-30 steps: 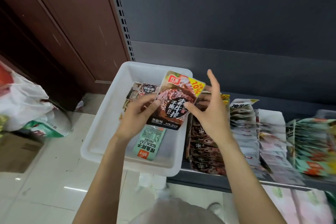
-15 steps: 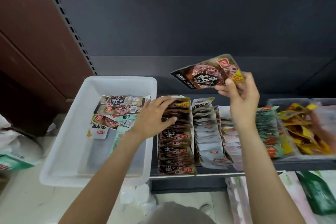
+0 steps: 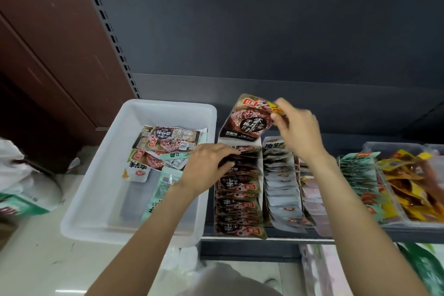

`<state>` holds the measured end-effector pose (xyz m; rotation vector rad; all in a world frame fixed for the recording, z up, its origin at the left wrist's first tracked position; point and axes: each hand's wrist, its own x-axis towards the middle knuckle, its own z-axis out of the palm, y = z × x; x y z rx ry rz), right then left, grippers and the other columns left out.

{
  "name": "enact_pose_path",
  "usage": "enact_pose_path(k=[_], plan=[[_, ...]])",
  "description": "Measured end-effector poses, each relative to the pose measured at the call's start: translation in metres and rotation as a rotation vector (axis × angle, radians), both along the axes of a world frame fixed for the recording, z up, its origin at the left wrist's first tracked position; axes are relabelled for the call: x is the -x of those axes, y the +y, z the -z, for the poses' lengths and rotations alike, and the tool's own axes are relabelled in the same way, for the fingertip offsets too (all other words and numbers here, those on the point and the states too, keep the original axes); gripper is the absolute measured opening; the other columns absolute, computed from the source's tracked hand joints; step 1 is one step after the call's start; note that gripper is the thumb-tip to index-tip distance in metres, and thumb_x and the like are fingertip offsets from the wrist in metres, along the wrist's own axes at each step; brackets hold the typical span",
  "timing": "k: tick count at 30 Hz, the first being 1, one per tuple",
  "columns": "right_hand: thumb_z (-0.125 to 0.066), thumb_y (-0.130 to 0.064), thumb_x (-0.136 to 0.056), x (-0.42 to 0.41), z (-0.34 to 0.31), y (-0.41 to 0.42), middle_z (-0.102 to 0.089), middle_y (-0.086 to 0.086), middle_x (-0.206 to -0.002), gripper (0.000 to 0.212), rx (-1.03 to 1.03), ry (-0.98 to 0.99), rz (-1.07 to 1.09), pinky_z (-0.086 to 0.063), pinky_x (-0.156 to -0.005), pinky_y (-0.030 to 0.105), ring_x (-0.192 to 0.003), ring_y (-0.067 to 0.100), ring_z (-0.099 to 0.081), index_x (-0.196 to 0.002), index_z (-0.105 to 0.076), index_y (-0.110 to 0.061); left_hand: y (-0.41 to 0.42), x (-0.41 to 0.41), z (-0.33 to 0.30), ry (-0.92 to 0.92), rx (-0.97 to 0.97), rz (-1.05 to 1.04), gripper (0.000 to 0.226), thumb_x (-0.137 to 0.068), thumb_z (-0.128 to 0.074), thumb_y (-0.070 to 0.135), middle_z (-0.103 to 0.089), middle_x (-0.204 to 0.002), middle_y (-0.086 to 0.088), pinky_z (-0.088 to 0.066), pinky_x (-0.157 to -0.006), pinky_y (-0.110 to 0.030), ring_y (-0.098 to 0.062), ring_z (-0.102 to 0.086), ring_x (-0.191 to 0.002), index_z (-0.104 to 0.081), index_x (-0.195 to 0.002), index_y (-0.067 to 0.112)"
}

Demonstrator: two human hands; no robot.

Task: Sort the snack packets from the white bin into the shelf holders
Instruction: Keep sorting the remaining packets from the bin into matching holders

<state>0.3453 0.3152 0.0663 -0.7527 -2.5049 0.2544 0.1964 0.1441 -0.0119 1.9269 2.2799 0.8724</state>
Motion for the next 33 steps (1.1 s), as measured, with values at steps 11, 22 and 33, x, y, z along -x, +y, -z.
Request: enact_pose_path(k=[11, 22, 33], plan=[[-0.069, -0.026, -0.083, 0.028, 0.028, -0.020, -0.070, 0.001, -0.089, 0.015, -0.231, -0.334, -0.105, -0.042, -0.079, 0.037, -0.093, 0.025, -0.057, -0.095, -0.072, -0.018, 0.005, 0.001, 0.000, -0.035, -0.018, 0.017, 0.031, -0.082, -0.069, 0.024, -0.069, -0.106, 0.002, -0.053, -0.084, -0.044, -0.019, -0.065, -0.090, -0.066, -0.113, 0.022], [-0.075, -0.017, -0.076, 0.045, 0.033, -0.029, -0.071, -0.003, -0.076, 0.009, -0.226, -0.311, -0.015, -0.045, -0.074, 0.033, -0.078, 0.022, -0.060, -0.085, -0.075, -0.020, -0.012, 0.017, 0.004, -0.112, -0.176, -0.113, 0.033, -0.091, -0.051, 0.037, -0.066, -0.113, 0.004, -0.048, -0.090, -0.032, -0.014, -0.061, -0.102, -0.065, -0.115, 0.020], [-0.051, -0.022, -0.096, 0.184, 0.071, -0.115, -0.052, 0.009, -0.134, 0.040, 0.221, -0.494, -0.343, -0.043, -0.101, 0.042, -0.123, 0.028, -0.048, -0.134, -0.049, -0.013, -0.092, 0.138, 0.041, -0.586, 0.029, -0.794, 0.029, -0.090, -0.059, 0.017, -0.064, -0.114, -0.010, -0.048, -0.085, -0.038, -0.029, -0.060, -0.105, -0.059, -0.119, 0.011]])
